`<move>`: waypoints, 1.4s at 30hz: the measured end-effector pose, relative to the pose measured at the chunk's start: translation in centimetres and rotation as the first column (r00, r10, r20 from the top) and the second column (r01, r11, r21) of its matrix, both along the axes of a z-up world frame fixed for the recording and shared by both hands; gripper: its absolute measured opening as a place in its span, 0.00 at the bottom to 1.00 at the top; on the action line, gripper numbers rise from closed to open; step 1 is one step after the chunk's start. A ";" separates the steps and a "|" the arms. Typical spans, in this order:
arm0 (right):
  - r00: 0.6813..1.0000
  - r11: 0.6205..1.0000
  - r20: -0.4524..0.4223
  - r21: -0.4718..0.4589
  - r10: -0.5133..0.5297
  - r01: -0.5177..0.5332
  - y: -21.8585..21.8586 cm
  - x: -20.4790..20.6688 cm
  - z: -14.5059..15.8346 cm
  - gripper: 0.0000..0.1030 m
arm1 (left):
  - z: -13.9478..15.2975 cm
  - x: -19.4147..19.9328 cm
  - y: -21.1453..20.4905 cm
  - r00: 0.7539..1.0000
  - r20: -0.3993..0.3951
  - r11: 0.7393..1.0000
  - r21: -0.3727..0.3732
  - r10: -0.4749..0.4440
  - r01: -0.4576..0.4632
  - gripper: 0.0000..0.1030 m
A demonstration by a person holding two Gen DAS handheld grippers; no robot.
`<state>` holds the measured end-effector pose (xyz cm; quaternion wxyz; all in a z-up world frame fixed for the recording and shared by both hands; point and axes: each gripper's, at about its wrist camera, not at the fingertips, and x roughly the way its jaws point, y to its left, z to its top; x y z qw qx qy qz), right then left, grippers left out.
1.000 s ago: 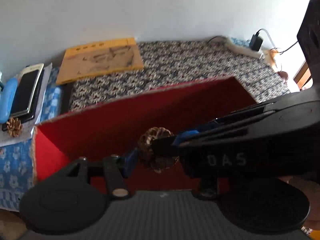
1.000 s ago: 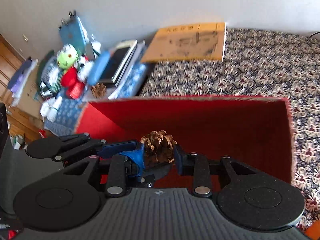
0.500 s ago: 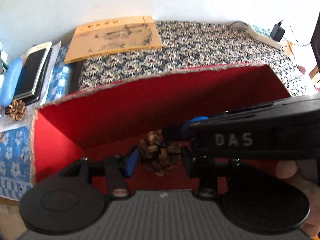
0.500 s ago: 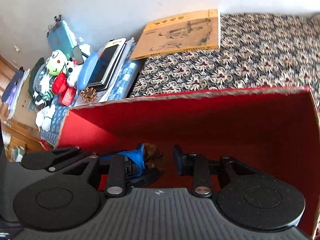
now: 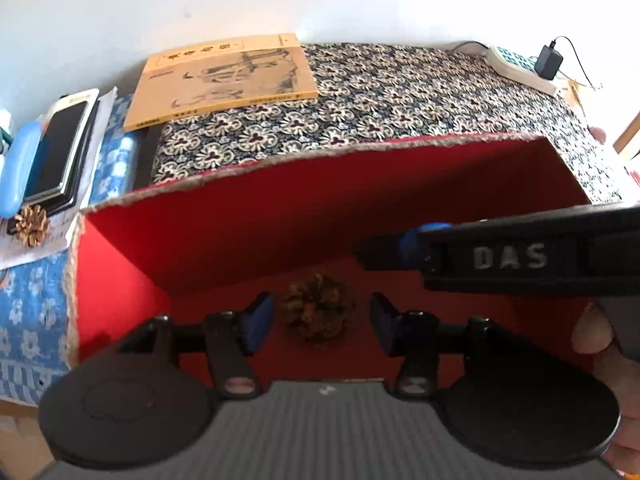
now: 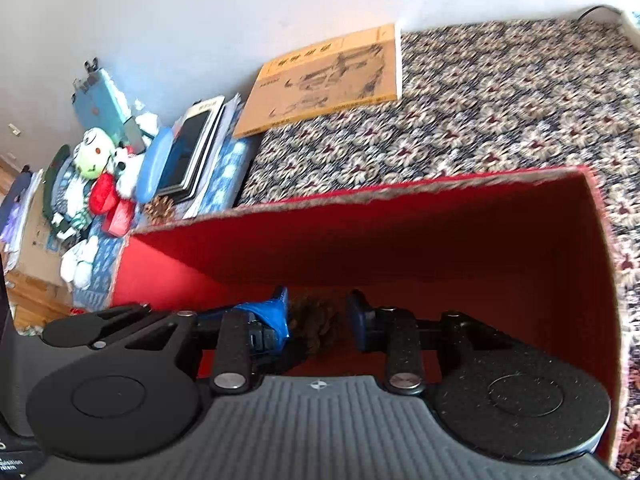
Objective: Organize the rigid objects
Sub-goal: 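Open the right gripper to drop the pine cone inside the box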
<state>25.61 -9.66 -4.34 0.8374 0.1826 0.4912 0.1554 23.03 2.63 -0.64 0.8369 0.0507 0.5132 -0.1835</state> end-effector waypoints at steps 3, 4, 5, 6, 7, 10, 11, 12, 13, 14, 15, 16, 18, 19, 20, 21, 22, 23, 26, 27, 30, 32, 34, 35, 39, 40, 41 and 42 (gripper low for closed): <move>0.998 0.999 0.049 -0.043 -0.025 0.027 -0.3 -0.6 0.9 0.15 | 0.3 -0.4 0.1 0.999 0.038 1.000 0.006 0.019 -0.019 0.49; 0.997 0.998 0.064 -0.048 -0.037 0.040 -0.4 -0.9 1.2 0.15 | 0.4 -0.5 0.1 0.998 0.052 1.000 0.014 0.023 -0.024 0.49; 0.995 0.997 0.081 -0.045 -0.051 0.055 -0.7 -1.2 1.5 0.15 | 0.5 -0.7 0.1 0.997 0.066 0.999 0.023 0.028 -0.030 0.50; 0.994 0.997 0.092 -0.039 -0.066 0.070 -1.1 -1.5 1.8 0.15 | 0.7 -0.8 0.0 0.996 0.081 0.999 0.033 0.037 -0.039 0.51; 0.992 0.996 0.100 -0.037 -0.080 0.085 -1.3 -1.7 2.0 0.15 | 0.8 -0.9 0.0 0.994 0.098 0.998 0.042 0.049 -0.053 0.52; 0.987 0.993 0.119 -0.025 -0.108 0.112 -2.1 -2.7 2.8 0.15 | 1.2 -1.3 0.0 0.988 0.134 0.994 0.064 0.077 -0.086 0.52; 0.985 0.992 0.122 -0.020 -0.119 0.122 -2.3 -3.0 3.0 0.15 | 1.4 -1.5 0.1 0.986 0.147 0.993 0.069 0.081 -0.092 0.52; 0.983 0.991 0.127 -0.016 -0.131 0.134 -2.6 -3.4 3.2 0.15 | 1.6 -1.8 0.0 0.982 0.167 0.991 0.085 0.085 -0.100 0.52; 0.981 0.989 0.134 -0.015 -0.142 0.145 -2.7 -3.8 3.5 0.15 | 1.8 -2.2 -0.2 0.978 0.189 0.988 0.108 0.085 -0.107 0.52; 0.978 0.988 0.144 -0.015 -0.152 0.156 -2.9 -4.3 3.7 0.15 | 2.1 -2.7 -0.4 0.974 0.210 0.986 0.128 0.081 -0.110 0.52; 0.974 0.986 0.155 -0.012 -0.163 0.167 -3.2 -4.7 4.0 0.15 | 2.5 -3.2 -0.5 0.971 0.226 0.984 0.135 0.083 -0.115 0.53; 0.972 0.985 0.163 -0.009 -0.171 0.175 -3.2 -5.2 4.2 0.15 | 3.0 -3.6 -0.5 0.967 0.239 0.983 0.135 0.089 -0.124 0.53; 0.966 0.983 0.181 0.004 -0.183 0.185 -3.4 -6.1 4.7 0.15 | 4.0 -4.5 -0.4 0.958 0.267 0.981 0.131 0.106 -0.146 0.56; 0.964 0.982 0.188 0.011 -0.187 0.188 -3.4 -6.5 4.9 0.15 | 4.4 -4.9 -0.3 0.954 0.276 0.979 0.130 0.116 -0.156 0.56; 0.963 0.982 0.195 0.015 -0.188 0.189 -3.4 -7.0 5.1 0.16 | 4.8 -5.4 -0.3 0.951 0.281 0.978 0.127 0.126 -0.167 0.57; 0.962 0.982 0.201 0.021 -0.186 0.186 -3.4 -7.4 5.3 0.16 | 5.3 -5.8 -0.2 0.950 0.283 0.977 0.120 0.135 -0.174 0.59; 0.962 0.983 0.204 0.026 -0.184 0.182 -3.3 -7.8 5.5 0.16 | 5.6 -6.2 -0.1 0.948 0.284 0.977 0.112 0.141 -0.179 0.60; 0.962 0.984 0.206 0.034 -0.178 0.175 -3.3 -8.3 5.7 0.16 | 6.0 -6.7 -0.1 0.947 0.288 0.977 0.108 0.145 -0.182 0.61; 0.964 0.986 0.207 0.045 -0.164 0.158 -3.2 -9.3 6.2 0.16 | 7.0 -8.3 -0.3 0.938 0.311 0.975 0.110 0.150 -0.192 0.64; 0.965 0.987 0.210 0.044 -0.160 0.154 -3.1 -9.6 6.4 0.16 | 7.3 -8.9 -0.4 0.936 0.320 0.974 0.116 0.149 -0.195 0.65; 0.966 0.989 0.212 0.046 -0.150 0.144 -2.8 -10.9 6.7 0.16 | 7.9 -10.2 -0.5 0.926 0.345 0.968 0.136 0.152 -0.209 0.67; 0.968 0.989 0.206 0.045 -0.145 0.139 -2.6 -11.5 6.8 0.17 | 8.3 -11.1 -0.3 0.925 0.346 0.966 0.137 0.158 -0.217 0.67; 0.970 0.991 0.203 0.039 -0.132 0.127 -2.4 -12.2 6.9 0.17 | 8.6 -11.9 0.1 0.926 0.338 0.967 0.125 0.167 -0.220 0.67; 0.970 0.991 0.204 0.035 -0.132 0.127 -2.2 -12.6 7.0 0.17 | 8.8 -12.3 0.2 0.926 0.336 0.967 0.122 0.171 -0.223 0.67; 0.967 0.992 0.221 0.032 -0.126 0.121 -2.0 -14.1 7.4 0.17 | 9.5 -13.8 0.1 0.921 0.350 0.963 0.140 0.171 -0.232 0.68; 0.966 0.992 0.227 0.035 -0.127 0.122 -2.1 -14.4 7.5 0.17 | 9.6 -14.3 0.1 0.920 0.354 0.962 0.142 0.169 -0.232 0.68; 0.963 0.991 0.235 0.035 -0.130 0.126 -2.1 -14.9 7.7 0.17 | 9.7 -14.6 0.1 0.920 0.356 0.962 0.146 0.167 -0.231 0.68; 0.961 0.991 0.243 0.033 -0.132 0.128 -2.1 -15.3 7.7 0.17 | 9.7 -15.0 0.0 0.921 0.352 0.962 0.149 0.166 -0.230 0.69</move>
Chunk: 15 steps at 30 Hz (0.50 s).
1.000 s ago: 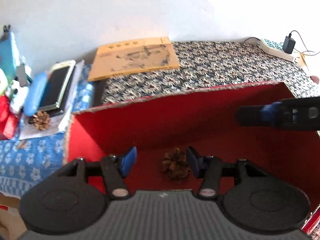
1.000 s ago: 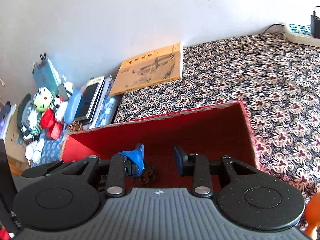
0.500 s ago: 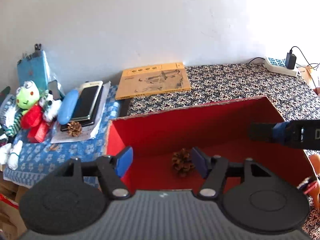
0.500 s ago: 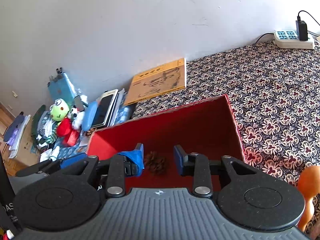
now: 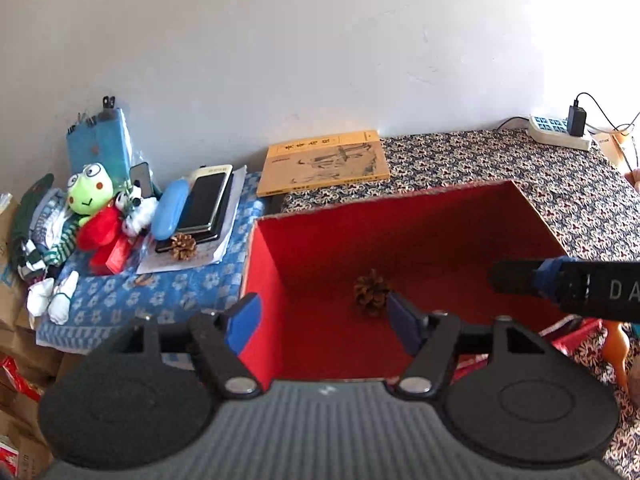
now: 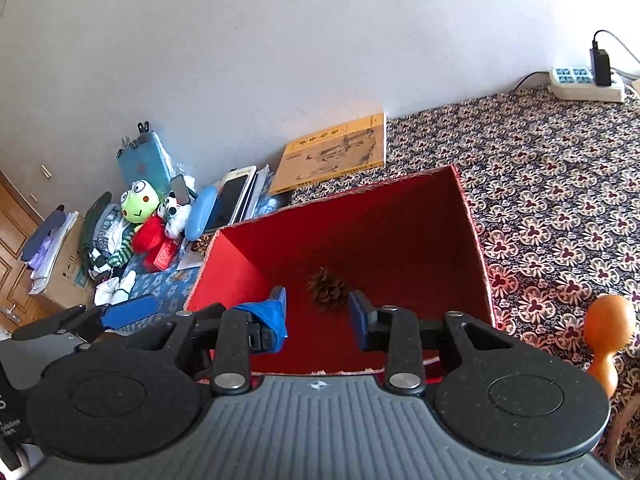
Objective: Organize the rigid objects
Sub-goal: 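Open the right gripper to drop the pine cone inside the box, then move the right gripper back to the silver metal clip by the tape measure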
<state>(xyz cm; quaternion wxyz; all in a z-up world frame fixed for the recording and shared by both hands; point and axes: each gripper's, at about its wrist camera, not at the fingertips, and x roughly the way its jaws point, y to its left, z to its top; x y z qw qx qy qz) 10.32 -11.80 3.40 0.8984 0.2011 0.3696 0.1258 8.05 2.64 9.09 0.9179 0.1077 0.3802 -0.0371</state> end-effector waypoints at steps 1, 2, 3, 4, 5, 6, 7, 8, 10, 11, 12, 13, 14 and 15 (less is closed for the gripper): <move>1.000 1.000 0.008 -0.004 -0.001 0.001 -0.1 -0.4 0.1 0.17 | 0.0 -0.3 0.0 1.000 -0.006 1.000 0.002 0.000 0.000 0.69; 1.000 1.000 0.013 -0.008 -0.002 0.002 -0.1 -0.7 0.1 0.17 | 0.0 -0.5 0.0 1.000 -0.012 1.000 0.002 0.000 0.000 0.69; 1.000 1.000 0.019 -0.008 -0.004 0.004 -0.1 -1.0 0.1 0.17 | 0.0 -0.8 -0.1 1.000 -0.017 1.000 0.003 0.001 -0.001 0.69; 1.000 1.000 0.024 -0.006 -0.008 0.008 -0.2 -1.4 0.1 0.17 | -0.1 -1.0 -0.1 1.000 -0.021 1.000 0.005 0.003 -0.003 0.69; 1.000 1.000 0.027 -0.006 -0.011 0.011 -0.2 -1.6 0.1 0.17 | -0.1 -1.2 -0.1 1.000 -0.025 1.000 0.007 0.006 -0.006 0.69; 0.999 1.000 0.030 -0.006 -0.013 0.013 -0.2 -1.9 0.0 0.17 | -0.2 -1.5 -0.2 1.000 -0.029 1.000 0.007 0.007 -0.007 0.69; 0.999 1.000 0.031 -0.008 -0.012 0.012 -0.2 -2.1 -0.1 0.17 | -0.3 -1.7 -0.2 0.999 -0.034 1.000 0.008 0.009 -0.008 0.69; 1.000 1.000 0.029 -0.012 -0.010 0.010 -0.2 -2.4 -0.2 0.17 | -0.4 -1.9 -0.2 0.999 -0.040 1.000 0.007 0.010 -0.009 0.69; 1.000 1.000 0.027 -0.017 -0.006 0.006 -0.3 -2.8 -0.4 0.17 | -0.8 -2.2 -0.2 0.998 -0.057 1.000 0.007 0.012 -0.012 0.70; 1.000 1.000 0.026 -0.017 -0.005 0.006 -0.3 -3.1 -0.4 0.17 | -0.9 -2.4 -0.2 0.998 -0.063 1.000 0.008 0.013 -0.012 0.70; 1.000 1.000 0.026 -0.016 -0.003 0.004 -0.3 -3.3 -0.5 0.17 | -1.1 -2.6 -0.2 0.998 -0.069 1.000 0.010 0.014 -0.013 0.70; 1.000 1.000 0.026 -0.015 -0.001 0.002 -0.3 -3.5 -0.6 0.17 | -1.2 -2.7 -0.2 0.997 -0.075 1.000 0.012 0.014 -0.014 0.70; 1.000 1.000 0.024 -0.014 -0.001 0.001 -0.3 -3.7 -0.7 0.17 | -1.4 -2.8 -0.2 0.996 -0.083 1.000 0.011 0.014 -0.013 0.70; 1.000 1.000 0.023 -0.011 -0.004 0.004 -0.4 -3.9 -0.9 0.17 | -1.5 -2.9 -0.2 0.996 -0.091 1.000 0.009 0.014 -0.013 0.71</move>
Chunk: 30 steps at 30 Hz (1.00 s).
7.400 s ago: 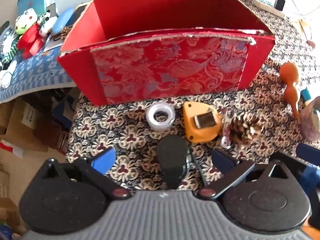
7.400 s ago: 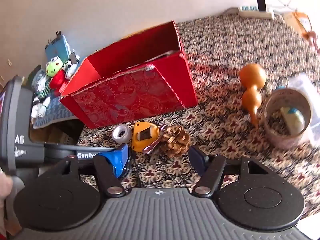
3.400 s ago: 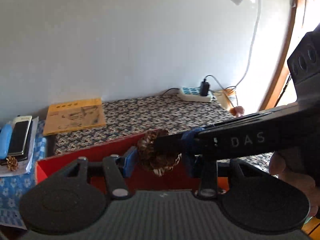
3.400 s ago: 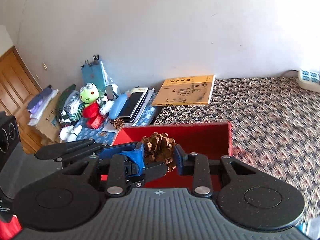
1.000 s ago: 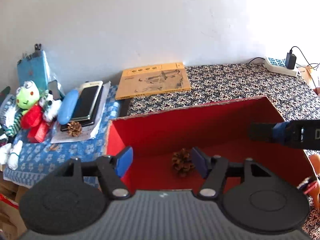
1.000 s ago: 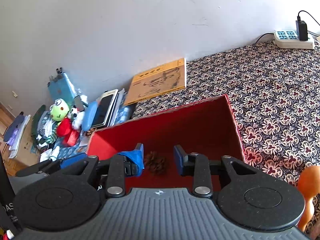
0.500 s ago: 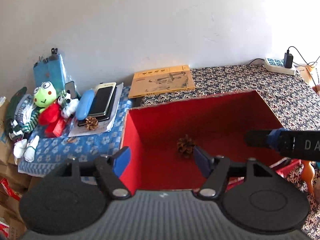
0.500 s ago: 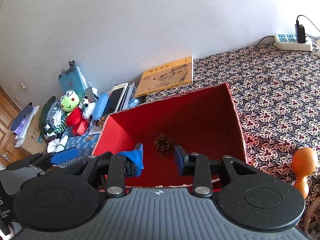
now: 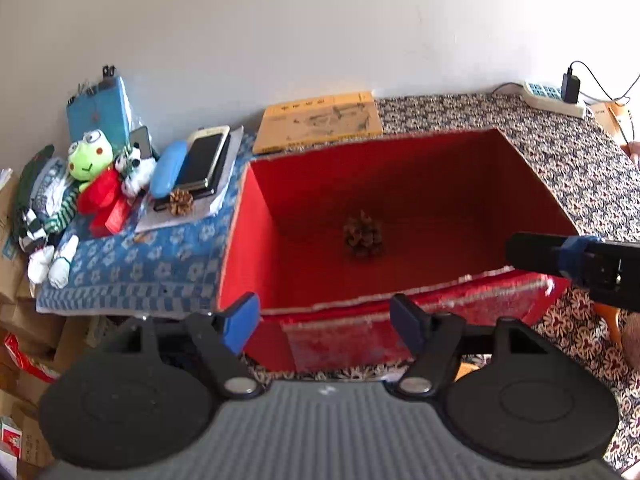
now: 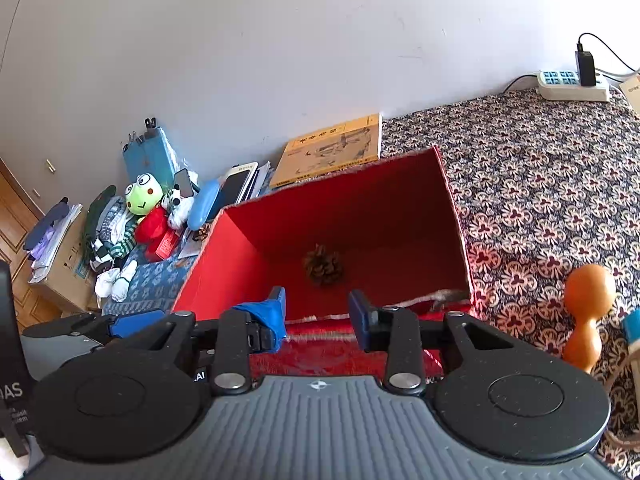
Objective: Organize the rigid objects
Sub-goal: 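Move the right gripper back to the silver metal clip by the tape measure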
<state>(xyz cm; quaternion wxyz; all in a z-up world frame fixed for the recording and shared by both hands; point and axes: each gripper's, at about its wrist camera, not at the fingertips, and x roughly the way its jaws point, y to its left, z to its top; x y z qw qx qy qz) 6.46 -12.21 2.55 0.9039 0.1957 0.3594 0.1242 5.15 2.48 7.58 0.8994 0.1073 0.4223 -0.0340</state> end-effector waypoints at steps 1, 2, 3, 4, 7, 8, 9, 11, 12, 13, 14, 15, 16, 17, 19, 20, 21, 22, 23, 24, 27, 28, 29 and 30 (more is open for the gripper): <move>1.000 1.000 -0.001 0.006 -0.007 0.007 0.0 -0.3 -0.2 0.17 | -0.2 -0.1 0.0 1.000 -0.007 1.000 0.001 0.000 0.000 0.71; 1.000 1.000 -0.003 0.013 -0.014 0.014 -0.1 -0.5 -0.5 0.18 | -0.4 -0.2 0.0 1.000 -0.014 1.000 0.004 0.001 -0.001 0.71; 1.000 1.000 -0.011 0.022 -0.017 0.017 -0.3 -0.6 -0.7 0.18 | -0.5 -0.3 -0.1 1.000 -0.021 1.000 0.005 0.002 -0.001 0.71; 1.000 0.999 -0.020 0.027 -0.016 0.017 -0.3 -0.7 -0.9 0.18 | -0.7 -0.4 -0.1 1.000 -0.029 1.000 0.005 0.001 -0.001 0.71; 0.999 1.000 -0.043 0.027 -0.002 0.004 -0.2 -1.1 -1.5 0.18 | -1.5 -0.8 -0.4 0.999 -0.052 1.000 0.011 -0.001 0.002 0.71; 0.999 1.000 -0.053 0.024 0.000 0.001 -0.2 -1.3 -1.7 0.18 | -1.7 -0.9 -0.5 0.998 -0.061 1.000 0.014 -0.001 0.002 0.71; 0.998 1.000 -0.065 0.025 0.002 0.000 -0.1 -1.4 -1.9 0.18 | -2.0 -1.0 -0.5 0.997 -0.071 1.000 0.014 0.000 0.001 0.71; 0.996 0.999 -0.091 0.040 0.018 -0.014 -0.1 -1.4 -2.4 0.18 | -2.5 -1.2 -0.5 0.996 -0.089 1.000 0.013 0.003 -0.002 0.71; 0.994 0.999 -0.104 0.048 0.022 -0.017 -0.1 -1.5 -2.6 0.18 | -2.7 -1.3 -0.5 0.995 -0.098 1.000 0.012 0.006 -0.004 0.71; 0.993 0.999 -0.119 0.051 0.021 -0.015 -0.1 -1.6 -2.9 0.18 | -3.0 -1.3 -0.5 0.994 -0.106 1.000 0.013 0.008 -0.006 0.71; 0.991 0.999 -0.134 0.049 0.021 -0.014 -0.1 -1.7 -3.1 0.18 | -3.3 -1.3 -0.4 0.993 -0.116 1.000 0.013 0.010 -0.008 0.71; 0.989 0.999 -0.146 0.045 0.020 -0.013 -0.1 -1.7 -3.3 0.19 | -3.5 -1.4 -0.4 0.992 -0.124 1.000 0.013 0.012 -0.010 0.71; 0.988 0.999 -0.156 0.039 0.015 -0.009 -0.1 -1.8 -3.5 0.19 | -3.8 -1.4 -0.4 0.991 -0.133 1.000 0.012 0.014 -0.013 0.71; 0.986 0.999 -0.165 0.031 0.012 -0.007 -0.1 -1.9 -3.7 0.19 | -4.0 -1.4 -0.4 0.990 -0.143 1.000 0.011 0.016 -0.015 0.71; 0.981 1.000 -0.192 0.018 0.006 -0.003 -0.1 -2.0 -4.2 0.19 | -4.5 -1.5 -0.4 0.987 -0.159 1.000 0.012 0.022 -0.020 0.71; 0.977 1.000 -0.212 0.012 0.006 -0.004 -0.1 -2.0 -4.5 0.20 | -4.7 -1.5 -0.4 0.986 -0.167 1.000 0.012 0.023 -0.021 0.72; 0.974 1.000 -0.225 0.008 0.008 -0.006 -0.1 -2.1 -4.8 0.20 | -4.9 -1.6 -0.4 0.985 -0.172 1.000 0.011 0.023 -0.022 0.72; 0.972 1.000 -0.233 0.008 0.011 -0.009 -0.2 -2.1 -5.0 0.20 | -5.1 -1.7 -0.5 0.984 -0.177 1.000 0.010 0.021 -0.020 0.72; 0.971 1.000 -0.237 0.009 0.014 -0.012 -0.2 -2.3 -5.2 0.20 | -5.3 -1.7 -0.5 0.983 -0.183 1.000 0.010 0.019 -0.017 0.72; 0.971 1.000 -0.240 0.014 0.019 -0.016 -0.2 -2.4 -5.4 0.20 | -5.6 -1.8 -0.5 0.982 -0.188 1.000 0.011 0.017 -0.015 0.72; 0.966 0.999 -0.257 0.049 0.031 -0.020 -0.9 -2.9 -6.1 0.20 | -6.3 -2.0 -0.7 0.977 -0.212 1.000 0.006 0.013 -0.012 0.72; 0.964 0.998 -0.264 0.062 0.032 -0.016 -1.1 -2.9 -6.3 0.20 | -6.5 -2.0 -0.7 0.975 -0.222 1.000 0.002 0.012 -0.012 0.72; 0.963 0.997 -0.269 0.070 0.031 -0.012 -1.2 -3.0 -6.5 0.20 | -6.8 -2.0 -0.7 0.973 -0.229 1.000 0.000 0.012 -0.012 0.72; 0.961 0.997 -0.275 0.076 0.028 -0.007 -1.4 -3.1 -6.7 0.20 | -7.0 -2.0 -0.8 0.972 -0.236 1.000 0.000 0.011 -0.011 0.72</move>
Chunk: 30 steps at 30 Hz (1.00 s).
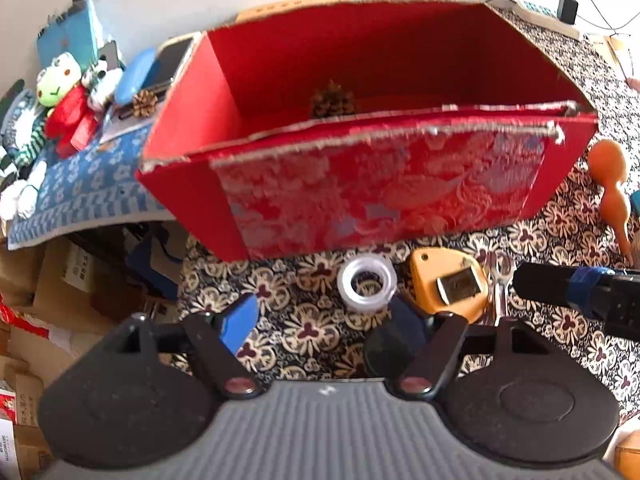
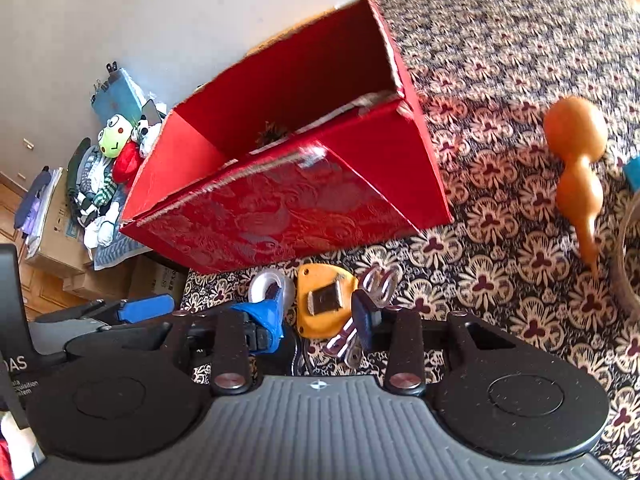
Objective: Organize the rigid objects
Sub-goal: 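Move the right gripper back to the silver metal clip by the tape measure, then close the right gripper on the silver metal clip and lift it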
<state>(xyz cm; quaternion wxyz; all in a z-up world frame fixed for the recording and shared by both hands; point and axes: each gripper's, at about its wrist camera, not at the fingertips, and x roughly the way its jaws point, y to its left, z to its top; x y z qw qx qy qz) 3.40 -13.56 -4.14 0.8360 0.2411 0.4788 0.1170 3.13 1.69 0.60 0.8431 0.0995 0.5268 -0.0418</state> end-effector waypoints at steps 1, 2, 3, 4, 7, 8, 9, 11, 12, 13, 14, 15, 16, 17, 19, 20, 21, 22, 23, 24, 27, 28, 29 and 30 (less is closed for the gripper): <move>1.000 1.000 -0.005 0.003 -0.003 0.003 -0.1 0.0 -0.2 0.20 | -0.2 -0.1 -0.1 1.000 -0.006 1.000 0.000 -0.001 0.001 0.72; 1.000 1.000 -0.010 0.008 -0.005 0.005 -0.2 -0.1 -0.3 0.20 | -0.3 -0.1 -0.2 1.000 -0.010 1.000 -0.001 -0.004 0.004 0.72; 1.000 1.000 -0.015 0.016 -0.005 0.005 -0.3 -0.1 -0.5 0.20 | -0.5 -0.1 -0.4 1.000 -0.013 1.000 -0.002 -0.008 0.008 0.72; 1.000 1.000 -0.019 0.026 -0.004 0.005 -0.4 -0.2 -0.6 0.20 | -0.6 -0.1 -0.5 1.000 -0.015 1.000 -0.003 -0.011 0.011 0.72; 1.000 0.998 -0.026 0.056 -0.009 0.010 -0.7 -0.4 -1.0 0.20 | -1.0 -0.1 -0.8 0.999 -0.027 1.000 -0.010 -0.018 0.018 0.72; 1.000 0.998 -0.029 0.068 -0.011 0.013 -0.8 -0.4 -1.1 0.20 | -1.2 -0.1 -0.8 0.999 -0.032 1.000 -0.011 -0.019 0.019 0.72; 0.999 0.997 -0.032 0.076 -0.012 0.014 -1.0 -0.4 -1.3 0.20 | -1.4 -0.1 -0.9 0.999 -0.037 1.000 -0.010 -0.021 0.021 0.72; 0.999 0.996 -0.038 0.093 -0.013 0.017 -1.3 -0.3 -1.5 0.20 | -1.7 -0.1 -1.0 0.999 -0.045 1.000 -0.010 -0.025 0.024 0.72; 0.999 0.995 -0.040 0.102 -0.015 0.019 -1.4 -0.4 -1.6 0.20 | -1.7 0.0 -1.0 0.998 -0.047 0.999 -0.017 -0.030 0.029 0.72; 0.999 0.994 -0.042 0.111 -0.016 0.020 -1.5 -0.4 -1.7 0.20 | -1.8 -0.1 -1.0 0.998 -0.045 0.999 -0.030 -0.039 0.037 0.72; 0.999 0.992 -0.046 0.122 -0.017 0.022 -1.7 -0.3 -1.9 0.20 | -1.8 -0.2 -1.0 0.998 -0.043 0.998 -0.046 -0.048 0.046 0.72; 0.999 0.991 -0.049 0.131 -0.018 0.025 -1.8 -0.3 -2.0 0.20 | -1.8 -0.3 -0.9 0.998 -0.039 0.996 -0.068 -0.059 0.056 0.72; 0.998 0.990 -0.053 0.139 -0.020 0.027 -2.0 -0.2 -2.2 0.20 | -1.8 -0.4 -0.8 0.997 -0.034 0.993 -0.095 -0.071 0.067 0.72; 0.998 0.988 -0.056 0.150 -0.023 0.031 -2.1 -0.1 -2.3 0.20 | -1.7 -0.6 -0.6 0.996 -0.026 0.988 -0.132 -0.087 0.083 0.71; 0.998 0.984 -0.060 0.173 -0.032 0.042 -2.6 0.0 -2.7 0.20 | -1.5 -1.1 -0.3 0.992 -0.005 0.970 -0.210 -0.126 0.122 0.71; 0.997 0.981 -0.064 0.187 -0.037 0.048 -2.8 0.1 -3.0 0.19 | -1.4 -1.4 -0.3 0.989 0.011 0.961 -0.235 -0.147 0.145 0.71; 0.997 0.978 -0.071 0.201 -0.038 0.052 -3.0 0.2 -3.2 0.19 | -1.4 -1.7 -0.4 0.986 0.029 0.955 -0.246 -0.163 0.165 0.70; 0.996 0.976 -0.077 0.212 -0.040 0.056 -3.2 0.4 -3.4 0.19 | -1.4 -1.9 -0.5 0.983 0.044 0.950 -0.254 -0.179 0.184 0.70; 0.995 0.974 -0.086 0.218 -0.047 0.065 -3.4 0.5 -3.7 0.19 | -1.4 -2.0 -0.7 0.980 0.050 0.942 -0.267 -0.194 0.200 0.69; 0.994 0.973 -0.097 0.216 -0.055 0.075 -3.6 0.7 -3.9 0.19 | -1.4 -2.0 -0.9 0.977 0.051 0.932 -0.291 -0.209 0.214 0.69; 0.992 0.972 -0.119 0.223 -0.052 0.077 -3.8 1.0 -4.6 0.19 | -1.2 -2.1 -1.8 0.964 0.067 0.896 -0.356 -0.259 0.266 0.68; 0.991 0.970 -0.126 0.229 -0.050 0.078 -3.9 1.1 -4.8 0.19 | -1.1 -2.3 -2.3 0.958 0.073 0.888 -0.361 -0.277 0.284 0.66; 0.990 0.969 -0.133 0.235 -0.050 0.080 -3.9 1.3 -5.1 0.19 | -1.2 -2.3 -2.9 0.953 0.073 0.881 -0.365 -0.295 0.301 0.59; 0.989 0.968 -0.138 0.236 -0.050 0.082 -4.0 1.4 -5.2 0.18 | -1.5 -2.3 -3.4 0.949 0.066 0.875 -0.370 -0.309 0.311 0.54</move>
